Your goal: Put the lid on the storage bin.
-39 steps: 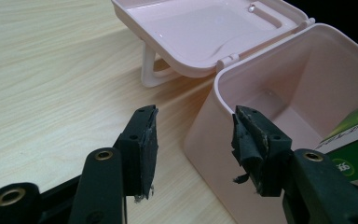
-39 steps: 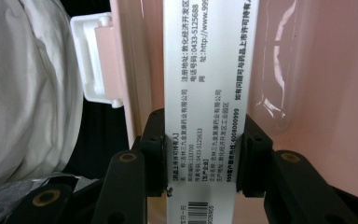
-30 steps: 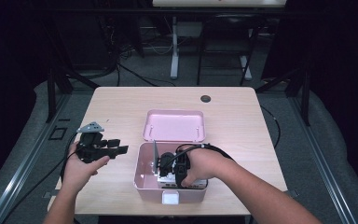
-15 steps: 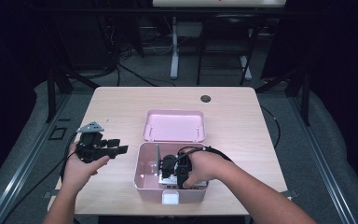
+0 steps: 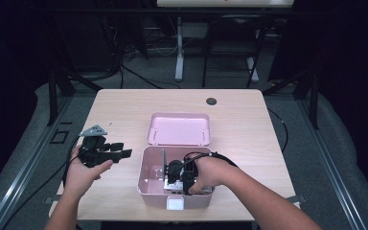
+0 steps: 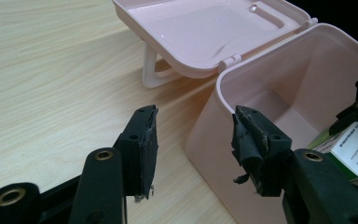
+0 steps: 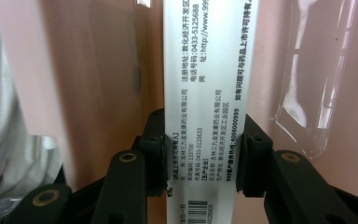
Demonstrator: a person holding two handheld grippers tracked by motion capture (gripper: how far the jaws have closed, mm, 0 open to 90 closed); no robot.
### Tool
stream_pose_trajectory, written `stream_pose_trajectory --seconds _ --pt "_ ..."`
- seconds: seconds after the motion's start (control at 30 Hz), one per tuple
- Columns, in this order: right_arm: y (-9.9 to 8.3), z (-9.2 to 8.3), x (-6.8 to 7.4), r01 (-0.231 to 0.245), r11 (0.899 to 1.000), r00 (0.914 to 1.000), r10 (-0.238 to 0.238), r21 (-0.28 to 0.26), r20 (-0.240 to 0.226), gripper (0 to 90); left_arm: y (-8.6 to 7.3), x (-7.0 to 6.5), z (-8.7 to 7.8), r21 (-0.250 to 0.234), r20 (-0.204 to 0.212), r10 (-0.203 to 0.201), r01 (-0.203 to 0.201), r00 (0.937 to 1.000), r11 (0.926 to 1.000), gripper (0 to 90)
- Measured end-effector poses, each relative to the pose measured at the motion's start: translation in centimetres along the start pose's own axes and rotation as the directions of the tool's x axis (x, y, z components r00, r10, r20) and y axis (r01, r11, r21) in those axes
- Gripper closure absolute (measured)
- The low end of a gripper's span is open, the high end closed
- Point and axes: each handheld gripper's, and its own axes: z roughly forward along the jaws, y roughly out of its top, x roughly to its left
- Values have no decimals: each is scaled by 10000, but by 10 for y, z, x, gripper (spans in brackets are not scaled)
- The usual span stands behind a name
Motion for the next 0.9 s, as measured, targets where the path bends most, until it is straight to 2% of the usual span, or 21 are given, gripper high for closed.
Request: stream_pose_trajectory --seconds 0.2,0.4,0.77,0.9 --pt "1 2 -2 28 10000 10000 -28 87 -30 612 0 0 0 -4 3 6 -6 10000 10000 501" --pt "0 -4 -1 -126 9998 9997 123 -143 -218 604 0 0 0 -19 -7 -45 45 10000 10000 501" --pt "-2 -5 1 255 9994 9993 -261 -239 -276 610 0 0 -1 -12 -11 -2 2 10000 10000 501" --pt "-2 -5 1 147 9996 9992 -155 -228 -372 602 0 0 -1 -58 -20 -76 76 10000 10000 501"
